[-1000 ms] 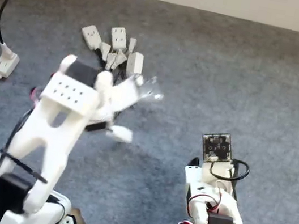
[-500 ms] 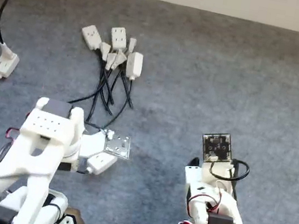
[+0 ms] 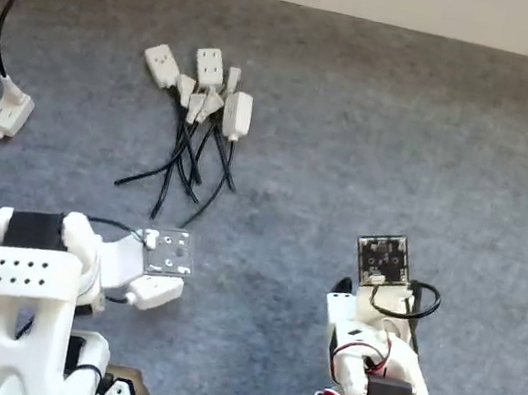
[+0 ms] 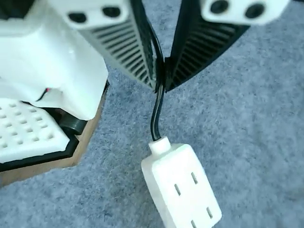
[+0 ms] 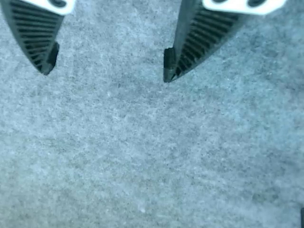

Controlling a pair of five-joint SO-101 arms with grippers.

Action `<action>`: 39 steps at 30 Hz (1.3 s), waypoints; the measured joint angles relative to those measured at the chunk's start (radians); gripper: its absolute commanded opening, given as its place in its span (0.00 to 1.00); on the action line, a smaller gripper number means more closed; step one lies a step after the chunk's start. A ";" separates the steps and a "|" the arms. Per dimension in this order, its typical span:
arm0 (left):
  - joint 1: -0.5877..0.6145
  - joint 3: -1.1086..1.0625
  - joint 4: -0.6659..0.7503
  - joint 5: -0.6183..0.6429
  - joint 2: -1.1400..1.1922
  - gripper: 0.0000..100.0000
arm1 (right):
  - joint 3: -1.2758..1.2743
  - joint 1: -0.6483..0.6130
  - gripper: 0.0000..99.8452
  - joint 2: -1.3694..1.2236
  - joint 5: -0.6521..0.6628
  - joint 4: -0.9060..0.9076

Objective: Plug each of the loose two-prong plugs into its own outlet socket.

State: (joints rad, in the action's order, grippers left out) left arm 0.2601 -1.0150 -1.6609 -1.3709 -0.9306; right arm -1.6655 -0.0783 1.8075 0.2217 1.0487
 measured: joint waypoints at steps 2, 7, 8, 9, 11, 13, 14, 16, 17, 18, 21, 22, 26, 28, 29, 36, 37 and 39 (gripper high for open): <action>0.052 -0.060 0.061 0.000 0.000 0.16 | 0.000 0.000 0.33 0.000 0.000 0.000; 0.130 -0.158 0.207 0.000 -0.008 0.25 | 0.000 0.000 0.33 0.000 0.000 0.000; 0.133 -0.157 0.219 0.000 -0.008 0.25 | 0.000 0.000 0.33 0.000 0.000 0.000; 0.135 -0.150 0.219 0.000 -0.009 0.25 | 0.000 0.000 0.33 0.000 0.000 0.000; 0.135 -0.110 0.219 -0.002 -0.011 0.25 | 0.000 0.000 0.33 0.000 0.000 0.000; 0.135 -0.054 0.216 -0.002 -0.011 0.25 | 0.000 0.000 0.33 0.000 0.000 0.000; 0.140 -0.020 0.212 -0.002 -0.011 0.25 | 0.000 0.000 0.33 0.000 0.000 0.000; 0.144 0.051 0.213 0.029 -0.009 0.25 | 0.000 0.000 0.33 0.000 0.000 0.000; 0.144 0.083 0.219 0.066 -0.009 0.25 | 0.000 0.000 0.33 0.000 0.000 0.000; 0.143 0.107 0.221 0.118 -0.009 0.25 | 0.000 0.000 0.33 0.000 0.000 0.000; 0.100 0.121 0.221 0.298 -0.009 0.25 | 0.000 0.000 0.33 0.000 0.000 0.000; 0.060 0.106 0.221 0.351 -0.011 0.25 | 0.000 0.000 0.33 0.000 0.000 0.000; -0.183 -0.021 0.203 0.437 -0.009 0.26 | 0.000 0.000 0.33 0.000 0.000 0.000; -0.321 -0.087 0.204 0.460 -0.009 0.26 | 0.000 0.000 0.33 0.000 0.000 0.000; -0.384 -0.115 0.207 0.463 -0.009 0.26 | 0.000 0.000 0.33 0.000 0.000 0.000; -0.534 -0.244 0.408 0.470 -0.009 0.26 | 0.000 0.000 0.33 0.000 0.000 0.000; -0.532 -0.253 0.437 0.470 -0.011 0.26 | 0.000 0.000 0.33 0.000 0.000 0.000; -0.526 -0.253 0.470 0.470 -0.011 0.26 | 0.000 0.000 0.33 0.000 0.000 0.000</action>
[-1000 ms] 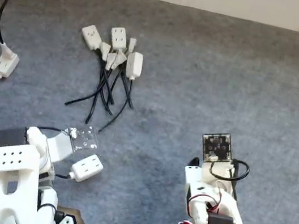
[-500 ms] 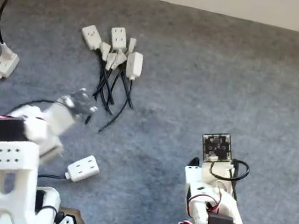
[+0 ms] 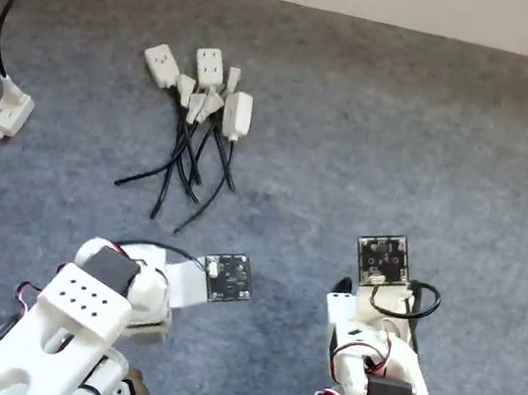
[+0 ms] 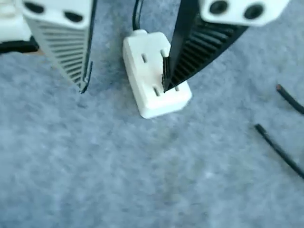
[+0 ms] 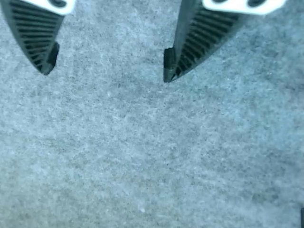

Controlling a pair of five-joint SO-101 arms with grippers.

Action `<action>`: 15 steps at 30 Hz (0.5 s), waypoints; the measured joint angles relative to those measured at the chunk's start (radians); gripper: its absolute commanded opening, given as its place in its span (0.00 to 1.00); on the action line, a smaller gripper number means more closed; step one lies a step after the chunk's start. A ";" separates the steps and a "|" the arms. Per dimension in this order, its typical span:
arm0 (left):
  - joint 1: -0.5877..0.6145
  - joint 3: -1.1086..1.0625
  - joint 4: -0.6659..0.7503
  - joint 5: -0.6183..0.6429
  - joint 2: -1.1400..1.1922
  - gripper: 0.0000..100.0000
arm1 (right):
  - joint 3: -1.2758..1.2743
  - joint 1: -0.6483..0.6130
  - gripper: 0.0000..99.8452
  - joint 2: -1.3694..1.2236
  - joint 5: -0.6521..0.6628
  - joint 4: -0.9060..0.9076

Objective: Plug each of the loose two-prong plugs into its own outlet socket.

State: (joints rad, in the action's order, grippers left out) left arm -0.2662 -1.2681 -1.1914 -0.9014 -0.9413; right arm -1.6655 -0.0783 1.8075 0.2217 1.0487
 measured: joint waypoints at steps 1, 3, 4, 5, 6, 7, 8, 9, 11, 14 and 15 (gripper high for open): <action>0.018 0.000 0.009 -0.003 0.000 0.26 | 0.000 0.000 0.33 0.000 0.000 0.000; 0.078 0.021 0.020 -0.006 0.002 0.26 | 0.000 0.000 0.33 0.000 0.000 0.000; 0.110 0.034 0.021 -0.015 0.002 0.26 | 0.000 0.000 0.33 0.000 0.000 0.000; 0.141 0.038 0.023 -0.034 0.002 0.25 | 0.000 0.000 0.33 0.000 0.000 0.000; 0.163 0.038 0.023 -0.049 0.002 0.25 | 0.000 0.000 0.33 0.000 0.000 0.000; 0.178 0.038 0.023 -0.060 0.002 0.25 | 0.000 0.000 0.33 0.000 0.000 0.000; 0.189 0.037 0.023 -0.069 0.002 0.25 | 0.000 0.000 0.33 0.000 0.000 0.000; 0.195 0.031 0.026 -0.074 0.002 0.25 | 0.000 0.000 0.33 0.000 0.000 0.000; 0.216 0.020 0.026 -0.081 0.002 0.25 | 0.000 0.000 0.33 0.000 0.000 0.000; 0.238 0.020 0.026 -0.080 0.000 0.25 | 0.000 0.000 0.33 0.000 0.000 0.000; 0.247 0.021 0.026 -0.080 0.002 0.25 | 0.000 0.000 0.33 0.000 0.000 0.000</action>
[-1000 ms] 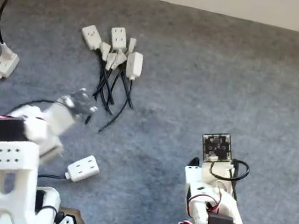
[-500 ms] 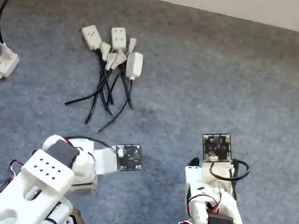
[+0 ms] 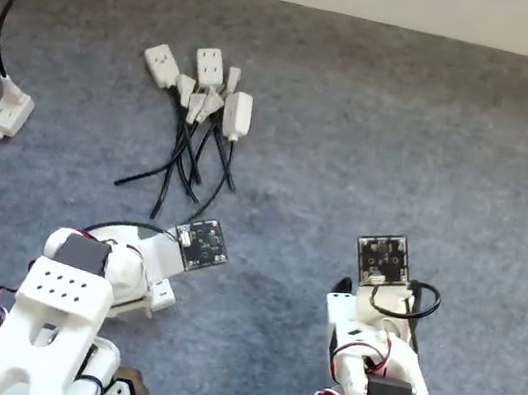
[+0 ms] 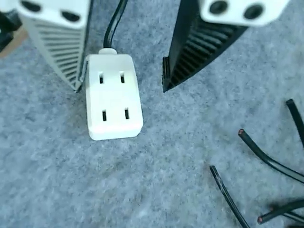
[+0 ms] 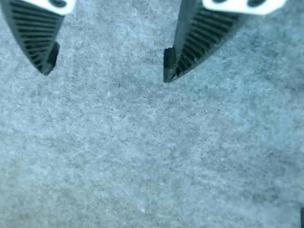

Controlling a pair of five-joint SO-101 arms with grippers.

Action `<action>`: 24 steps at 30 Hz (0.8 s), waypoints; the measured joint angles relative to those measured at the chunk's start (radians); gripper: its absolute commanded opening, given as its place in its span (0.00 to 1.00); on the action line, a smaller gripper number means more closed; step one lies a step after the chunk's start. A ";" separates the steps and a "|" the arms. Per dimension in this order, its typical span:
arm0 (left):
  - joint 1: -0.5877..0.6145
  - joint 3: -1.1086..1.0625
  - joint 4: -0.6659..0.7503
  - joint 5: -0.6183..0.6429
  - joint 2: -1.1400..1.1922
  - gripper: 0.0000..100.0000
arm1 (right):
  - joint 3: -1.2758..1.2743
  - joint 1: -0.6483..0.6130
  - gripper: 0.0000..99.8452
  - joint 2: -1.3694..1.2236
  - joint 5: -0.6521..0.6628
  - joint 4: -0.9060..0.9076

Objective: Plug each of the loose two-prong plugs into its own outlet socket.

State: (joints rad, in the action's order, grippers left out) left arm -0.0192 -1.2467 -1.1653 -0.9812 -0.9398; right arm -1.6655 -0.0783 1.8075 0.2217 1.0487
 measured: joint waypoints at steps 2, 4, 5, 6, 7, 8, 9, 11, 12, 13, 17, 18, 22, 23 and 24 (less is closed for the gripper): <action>0.005 0.000 0.000 0.002 0.000 0.25 | 0.000 0.000 0.33 0.000 0.000 0.000; 0.006 -0.011 0.000 0.002 0.000 0.24 | 0.000 0.000 0.33 0.000 0.000 0.000; 0.011 -0.021 0.000 0.002 0.000 0.22 | 0.000 0.000 0.33 0.000 0.000 0.000; 0.012 -0.035 0.003 0.002 0.000 0.18 | 0.000 0.000 0.33 0.000 0.000 0.000; 0.011 -0.048 0.014 0.002 0.000 0.14 | 0.000 0.000 0.33 0.000 0.000 0.000; 0.009 -0.063 0.029 0.002 0.000 0.09 | 0.000 0.000 0.33 0.000 0.000 0.000; 0.008 -0.081 0.048 0.003 0.000 0.05 | 0.000 0.000 0.33 0.000 0.000 0.000; 0.008 -0.115 0.083 0.017 -0.003 0.01 | 0.000 0.000 0.33 0.000 0.000 0.000; 0.008 -0.130 0.106 0.037 -0.008 0.01 | 0.000 0.000 0.33 0.000 0.000 0.000; 0.008 -0.146 0.135 0.058 -0.012 0.01 | 0.000 0.000 0.33 0.000 0.000 0.000; 0.008 -0.161 0.221 0.103 -0.009 0.01 | 0.000 0.000 0.33 0.000 0.000 0.000; 0.008 -0.155 0.224 0.104 -0.006 0.01 | 0.000 0.000 0.33 0.000 0.000 0.000; -0.061 -0.061 0.135 0.107 0.000 0.00 | 0.000 0.000 0.33 0.000 0.000 0.000; -0.091 -0.025 0.089 0.098 0.000 0.00 | 0.000 0.000 0.33 0.000 0.000 0.000; -0.117 0.015 0.043 0.083 0.000 0.00 | 0.000 0.000 0.33 0.000 0.000 0.000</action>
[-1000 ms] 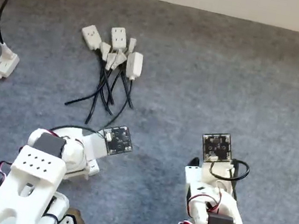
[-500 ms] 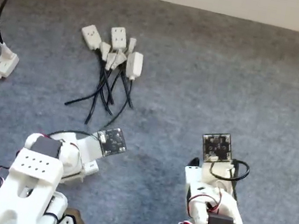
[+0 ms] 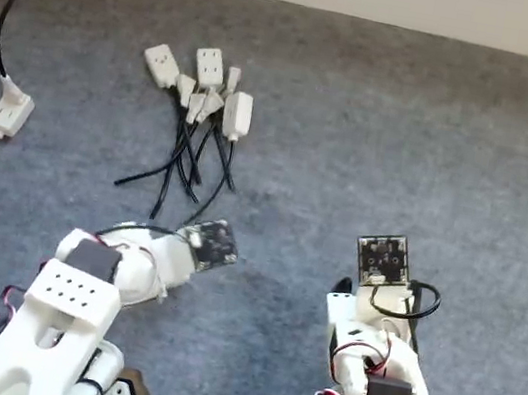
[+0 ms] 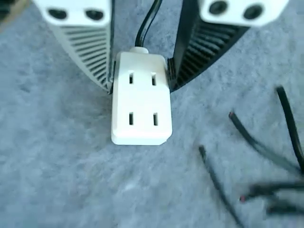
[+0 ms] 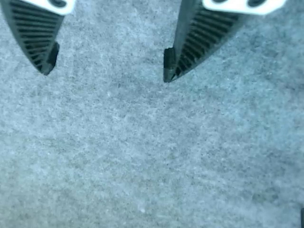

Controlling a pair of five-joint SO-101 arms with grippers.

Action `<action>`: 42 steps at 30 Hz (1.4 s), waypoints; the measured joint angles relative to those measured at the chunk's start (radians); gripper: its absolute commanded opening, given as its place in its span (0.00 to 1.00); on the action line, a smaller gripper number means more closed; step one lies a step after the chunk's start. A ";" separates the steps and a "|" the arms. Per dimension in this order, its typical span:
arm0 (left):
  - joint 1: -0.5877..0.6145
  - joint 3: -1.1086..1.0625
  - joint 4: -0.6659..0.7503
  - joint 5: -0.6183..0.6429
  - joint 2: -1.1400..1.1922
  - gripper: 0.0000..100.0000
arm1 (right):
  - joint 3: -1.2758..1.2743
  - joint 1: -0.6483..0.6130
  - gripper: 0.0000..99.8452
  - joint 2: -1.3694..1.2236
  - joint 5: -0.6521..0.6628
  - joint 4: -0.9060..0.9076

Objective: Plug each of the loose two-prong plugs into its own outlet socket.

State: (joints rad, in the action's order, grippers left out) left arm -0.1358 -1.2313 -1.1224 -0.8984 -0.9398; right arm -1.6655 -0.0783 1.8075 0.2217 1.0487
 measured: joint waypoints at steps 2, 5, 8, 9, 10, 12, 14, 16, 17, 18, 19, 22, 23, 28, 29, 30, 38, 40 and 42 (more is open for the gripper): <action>-0.034 0.083 -0.080 -0.040 0.008 0.00 | 0.000 0.000 0.33 0.000 0.000 0.000; -0.071 0.212 -0.176 -0.120 0.086 0.00 | 0.000 0.000 0.33 0.000 0.000 0.000; -0.094 0.321 -0.224 -0.167 0.247 0.00 | 0.000 0.000 0.33 0.000 0.000 0.000; -0.098 0.354 -0.227 -0.172 0.316 0.00 | 0.000 0.000 0.33 0.000 0.000 0.000; -0.098 0.384 -0.227 -0.176 0.384 0.00 | 0.000 0.000 0.33 0.000 0.000 0.000; -0.104 0.433 -0.227 -0.183 0.514 0.00 | 0.000 0.000 0.33 0.000 0.000 0.000; -0.127 0.470 -0.218 -0.181 0.617 0.00 | 0.000 0.000 0.33 0.000 0.000 0.000; -0.153 0.483 -0.167 -0.181 0.686 0.00 | 0.000 0.000 0.33 0.000 0.000 0.000; -0.163 0.488 -0.141 -0.181 0.710 0.00 | 0.000 0.000 0.33 0.000 0.000 0.000; -0.169 0.491 -0.121 -0.181 0.735 0.00 | 0.000 0.000 0.33 0.000 0.000 0.000; -0.176 0.493 -0.100 -0.181 0.756 0.00 | 0.000 0.000 0.33 0.000 0.000 0.000; -0.187 0.499 -0.080 -0.184 0.799 0.01 | 0.000 0.000 0.33 0.000 0.000 0.000; -0.187 0.502 -0.080 -0.184 0.812 0.01 | 0.000 0.000 0.33 0.000 0.000 0.000; -0.193 0.509 -0.075 -0.184 0.876 0.05 | 0.000 0.000 0.33 0.000 0.000 0.000; -0.193 0.509 -0.075 -0.184 0.888 0.06 | 0.000 0.000 0.33 0.000 0.000 0.000; -0.193 0.512 -0.075 -0.184 0.899 0.08 | 0.000 0.000 0.33 0.000 0.000 0.000; -0.193 0.511 -0.068 -0.184 0.937 0.21 | 0.000 0.000 0.33 0.000 0.000 0.000; -0.193 0.517 -0.068 -0.183 0.941 0.21 | 0.000 0.000 0.33 0.000 0.000 0.000; -0.193 0.520 -0.068 -0.183 0.941 0.21 | 0.000 0.000 0.33 0.000 0.000 0.000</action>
State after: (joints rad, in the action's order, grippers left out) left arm -0.3291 -0.7112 -1.1899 -1.0810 0.0008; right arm -1.6655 -0.0783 1.8075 0.2217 1.0487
